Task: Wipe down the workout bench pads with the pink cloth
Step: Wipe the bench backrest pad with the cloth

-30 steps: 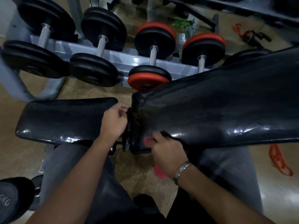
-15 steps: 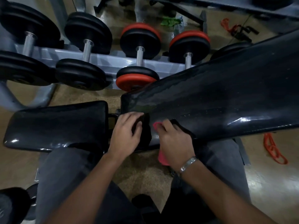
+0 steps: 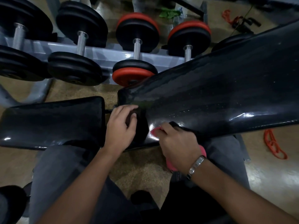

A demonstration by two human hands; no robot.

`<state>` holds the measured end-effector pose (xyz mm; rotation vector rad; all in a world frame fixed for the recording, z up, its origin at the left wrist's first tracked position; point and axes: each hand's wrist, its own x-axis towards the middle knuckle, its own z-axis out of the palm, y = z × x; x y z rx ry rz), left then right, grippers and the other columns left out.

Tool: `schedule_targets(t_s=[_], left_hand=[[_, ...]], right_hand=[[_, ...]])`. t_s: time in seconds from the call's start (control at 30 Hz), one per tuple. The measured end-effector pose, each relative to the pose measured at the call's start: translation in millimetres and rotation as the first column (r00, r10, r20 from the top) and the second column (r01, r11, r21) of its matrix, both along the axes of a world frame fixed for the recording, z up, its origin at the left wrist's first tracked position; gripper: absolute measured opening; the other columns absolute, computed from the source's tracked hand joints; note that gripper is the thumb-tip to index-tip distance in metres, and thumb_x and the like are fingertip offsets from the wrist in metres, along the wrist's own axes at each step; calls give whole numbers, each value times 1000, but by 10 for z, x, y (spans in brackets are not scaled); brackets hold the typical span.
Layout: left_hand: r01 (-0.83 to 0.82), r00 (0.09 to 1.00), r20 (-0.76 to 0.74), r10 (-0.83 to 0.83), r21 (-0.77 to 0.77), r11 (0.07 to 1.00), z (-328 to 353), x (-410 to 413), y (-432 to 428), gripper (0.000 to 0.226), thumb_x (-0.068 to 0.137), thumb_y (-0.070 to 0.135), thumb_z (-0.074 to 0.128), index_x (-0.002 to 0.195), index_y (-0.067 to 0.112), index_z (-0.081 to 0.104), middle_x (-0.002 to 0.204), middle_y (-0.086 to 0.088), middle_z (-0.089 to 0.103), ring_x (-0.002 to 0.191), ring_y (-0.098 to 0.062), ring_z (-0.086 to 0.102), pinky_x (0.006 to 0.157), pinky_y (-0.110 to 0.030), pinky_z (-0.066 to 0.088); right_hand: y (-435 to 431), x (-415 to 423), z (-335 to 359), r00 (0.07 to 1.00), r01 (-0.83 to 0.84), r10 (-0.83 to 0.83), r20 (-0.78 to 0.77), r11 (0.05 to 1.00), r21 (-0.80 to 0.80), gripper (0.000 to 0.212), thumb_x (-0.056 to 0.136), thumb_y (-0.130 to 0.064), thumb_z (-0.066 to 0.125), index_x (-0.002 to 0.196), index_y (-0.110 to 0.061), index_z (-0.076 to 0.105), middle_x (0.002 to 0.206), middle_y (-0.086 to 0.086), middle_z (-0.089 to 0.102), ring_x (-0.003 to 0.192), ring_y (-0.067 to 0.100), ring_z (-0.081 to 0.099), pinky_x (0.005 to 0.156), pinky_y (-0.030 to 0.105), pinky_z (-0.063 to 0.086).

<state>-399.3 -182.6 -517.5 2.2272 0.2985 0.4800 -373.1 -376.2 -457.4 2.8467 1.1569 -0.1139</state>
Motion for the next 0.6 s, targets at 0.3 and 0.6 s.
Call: schedule_targets(t_s=[0.3,0.6], left_hand=[[40,998,47,-39,-17,999,3,-12,-20,22,94,6,67,114,12,74,100,4,68,97,-15,64,88,-38,56],[161,975,140,-170,73,984,-56,-32,-73,22,93,17,75,113,9,77,104,-2,71,97,-19,65,83,-40,56]], right_hand=[[-10,-59,-45,998,29,-26,-59,998,49,51,60,-19,77,109,-31,68,103,-6,60,54,18,63,39,27,45],[-163,-13,51,999,41,-37,-33,992,119,50,65,-14,76,112,-29,68,102,-6,59,55,20,63,39,31,48]])
